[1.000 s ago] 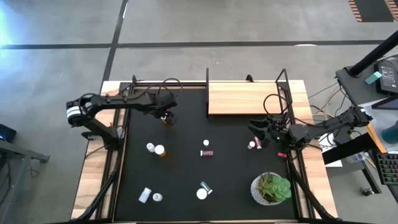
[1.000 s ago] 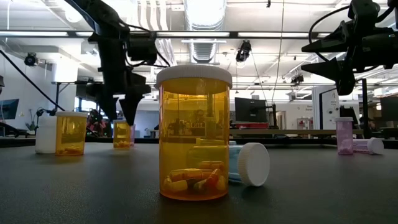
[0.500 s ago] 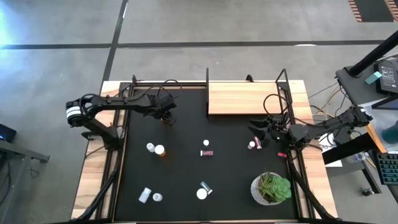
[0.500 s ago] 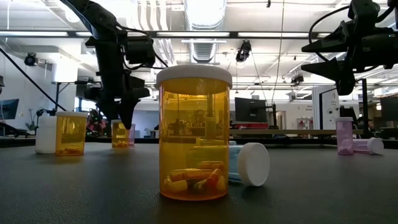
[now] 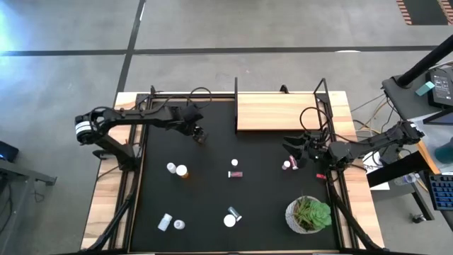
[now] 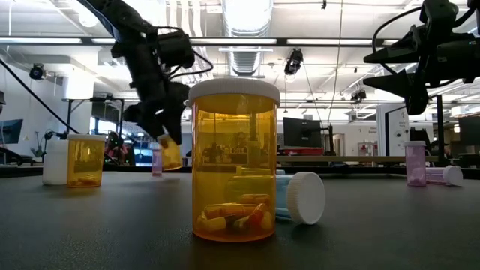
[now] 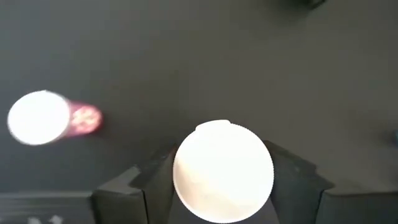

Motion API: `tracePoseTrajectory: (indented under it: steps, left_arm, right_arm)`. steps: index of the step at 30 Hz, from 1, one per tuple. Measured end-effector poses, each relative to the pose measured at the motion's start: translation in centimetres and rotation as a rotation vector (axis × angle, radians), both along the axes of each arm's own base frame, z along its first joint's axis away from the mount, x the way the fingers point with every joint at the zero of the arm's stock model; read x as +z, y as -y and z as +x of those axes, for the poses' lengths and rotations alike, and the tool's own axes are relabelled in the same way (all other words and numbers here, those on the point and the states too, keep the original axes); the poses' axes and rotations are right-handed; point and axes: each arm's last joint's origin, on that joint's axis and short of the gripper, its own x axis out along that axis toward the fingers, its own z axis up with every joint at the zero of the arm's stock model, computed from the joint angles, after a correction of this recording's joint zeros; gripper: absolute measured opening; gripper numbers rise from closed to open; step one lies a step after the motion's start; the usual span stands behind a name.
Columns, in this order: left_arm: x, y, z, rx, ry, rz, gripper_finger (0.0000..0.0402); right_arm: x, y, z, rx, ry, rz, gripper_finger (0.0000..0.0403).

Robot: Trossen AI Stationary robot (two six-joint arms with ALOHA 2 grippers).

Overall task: Pick and place medicine bottles onto shelf by color
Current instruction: Move the top orange pill bottle to the center of the table

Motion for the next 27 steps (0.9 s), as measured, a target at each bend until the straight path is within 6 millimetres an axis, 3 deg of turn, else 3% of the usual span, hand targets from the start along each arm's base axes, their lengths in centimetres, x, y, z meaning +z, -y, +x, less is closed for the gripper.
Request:
tracePoseTrajectory:
  steps: [10, 20, 27]
  left_arm:
    - [3.1, 1.4, 4.7, -0.156, 0.081, 0.038, 0.0194]
    - [3.9, 3.4, 9.7, -0.331, 0.028, 0.065, 0.0195]
    - [5.0, 5.9, 12.2, -0.47, 0.039, 0.109, 0.0196]
  right_arm:
    - [0.0, 0.0, 0.0, 0.0, 0.0, 0.0, 0.0215]
    - [0.0, 0.0, 0.0, 0.0, 0.0, 0.0, 0.0215]
    - [0.0, 0.0, 0.0, 0.0, 0.0, 0.0, 0.0215]
